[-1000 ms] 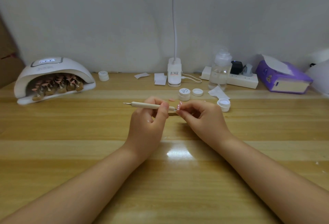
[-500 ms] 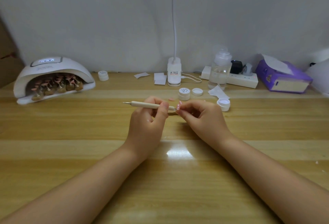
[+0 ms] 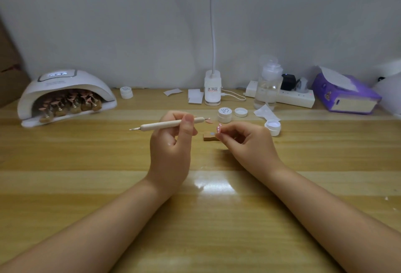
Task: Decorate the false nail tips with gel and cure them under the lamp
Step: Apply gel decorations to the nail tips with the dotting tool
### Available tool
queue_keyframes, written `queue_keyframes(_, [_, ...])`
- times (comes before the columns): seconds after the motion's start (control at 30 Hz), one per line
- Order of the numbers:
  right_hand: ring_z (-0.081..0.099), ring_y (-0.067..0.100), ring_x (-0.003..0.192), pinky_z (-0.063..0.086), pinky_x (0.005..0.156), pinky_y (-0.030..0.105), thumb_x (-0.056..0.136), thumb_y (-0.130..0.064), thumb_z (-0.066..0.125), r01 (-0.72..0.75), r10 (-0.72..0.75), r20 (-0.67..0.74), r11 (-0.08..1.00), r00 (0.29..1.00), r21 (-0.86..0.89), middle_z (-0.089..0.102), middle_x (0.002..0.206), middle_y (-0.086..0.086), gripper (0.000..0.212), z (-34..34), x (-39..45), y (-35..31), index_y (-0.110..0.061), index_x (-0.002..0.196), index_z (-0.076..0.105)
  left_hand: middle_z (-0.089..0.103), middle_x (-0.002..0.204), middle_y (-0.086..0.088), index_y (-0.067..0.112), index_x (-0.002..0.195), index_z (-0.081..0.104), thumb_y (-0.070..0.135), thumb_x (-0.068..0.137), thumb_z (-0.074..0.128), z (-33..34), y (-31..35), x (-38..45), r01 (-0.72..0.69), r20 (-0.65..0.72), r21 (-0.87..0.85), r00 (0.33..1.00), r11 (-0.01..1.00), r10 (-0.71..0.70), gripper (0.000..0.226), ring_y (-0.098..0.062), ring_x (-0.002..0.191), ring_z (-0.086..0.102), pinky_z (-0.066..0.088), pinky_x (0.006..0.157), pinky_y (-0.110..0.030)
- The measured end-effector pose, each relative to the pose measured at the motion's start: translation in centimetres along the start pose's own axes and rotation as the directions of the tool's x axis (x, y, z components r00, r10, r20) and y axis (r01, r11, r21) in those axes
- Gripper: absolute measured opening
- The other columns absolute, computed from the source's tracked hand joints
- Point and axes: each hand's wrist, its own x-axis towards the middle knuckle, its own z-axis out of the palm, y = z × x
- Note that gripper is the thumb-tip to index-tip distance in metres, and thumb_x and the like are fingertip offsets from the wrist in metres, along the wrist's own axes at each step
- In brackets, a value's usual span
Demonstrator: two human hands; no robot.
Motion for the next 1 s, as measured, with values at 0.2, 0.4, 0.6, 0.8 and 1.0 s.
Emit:
queue_keyframes(0.2, [0.063,0.005,0.068,0.051,0.067,0.018,0.079,-0.008,0.073,0.007,-0.006,-0.021,1.0,1.0,0.013,0.071,0.074,-0.003,0.007,0.0,0.0,-0.1,-0.011,0.085,0.074,0.06,0.068,0.016,0.025,0.082,0.057,0.032,0.092,0.047,0.0,-0.1,0.1,-0.006,-0.004,-0.004,1.0,1.0,0.006,0.016,-0.003,0.064,0.053,0.043,0.061,-0.016])
queue_keyframes(0.4, [0.066,0.005,0.07,0.054,0.071,0.029,0.08,-0.011,0.073,-0.038,0.039,-0.013,0.999,0.999,0.022,0.071,0.076,-0.006,0.007,0.0,0.0,-0.2,-0.015,0.086,0.073,0.061,0.068,0.016,0.026,0.08,0.056,0.032,0.091,0.047,-0.1,-0.5,0.2,0.005,0.0,0.008,1.0,1.0,-0.005,0.015,0.0,0.063,0.053,0.042,0.059,-0.012])
queue_keyframes(0.6, [0.064,0.003,0.067,0.052,0.064,0.021,0.082,-0.017,0.072,-0.125,0.128,-0.035,0.987,0.991,0.097,0.07,0.072,-0.007,0.004,-0.2,0.4,-0.6,-0.021,0.083,0.071,0.061,0.067,0.017,0.026,0.079,0.055,0.032,0.091,0.047,0.0,-0.7,0.2,0.018,-0.002,0.011,1.0,1.0,-0.018,0.016,0.0,0.061,0.052,0.042,0.059,-0.013])
queue_keyframes(0.8, [0.054,0.008,0.057,0.048,0.061,0.03,0.081,-0.018,0.072,-0.133,0.152,-0.137,0.982,0.979,0.138,0.063,0.059,-0.002,0.017,-0.3,0.9,-1.8,-0.032,0.074,0.067,0.06,0.066,0.017,0.025,0.079,0.055,0.033,0.09,0.047,-0.1,-0.8,0.3,0.033,-0.005,0.015,0.999,0.999,-0.033,0.016,-0.001,0.06,0.051,0.041,0.057,-0.012])
queue_keyframes(1.0, [0.053,0.007,0.052,0.048,0.061,0.033,0.08,-0.021,0.073,-0.237,0.248,-0.139,0.967,0.959,0.094,0.065,0.059,0.009,0.012,-1.9,2.1,-2.4,-0.023,0.068,0.071,0.055,0.064,0.009,0.022,0.075,0.054,0.022,0.099,0.049,-0.1,-1.3,0.9,0.16,-0.103,-0.05,0.981,0.986,-0.165,0.024,-0.001,0.057,0.047,0.039,0.055,-0.011])
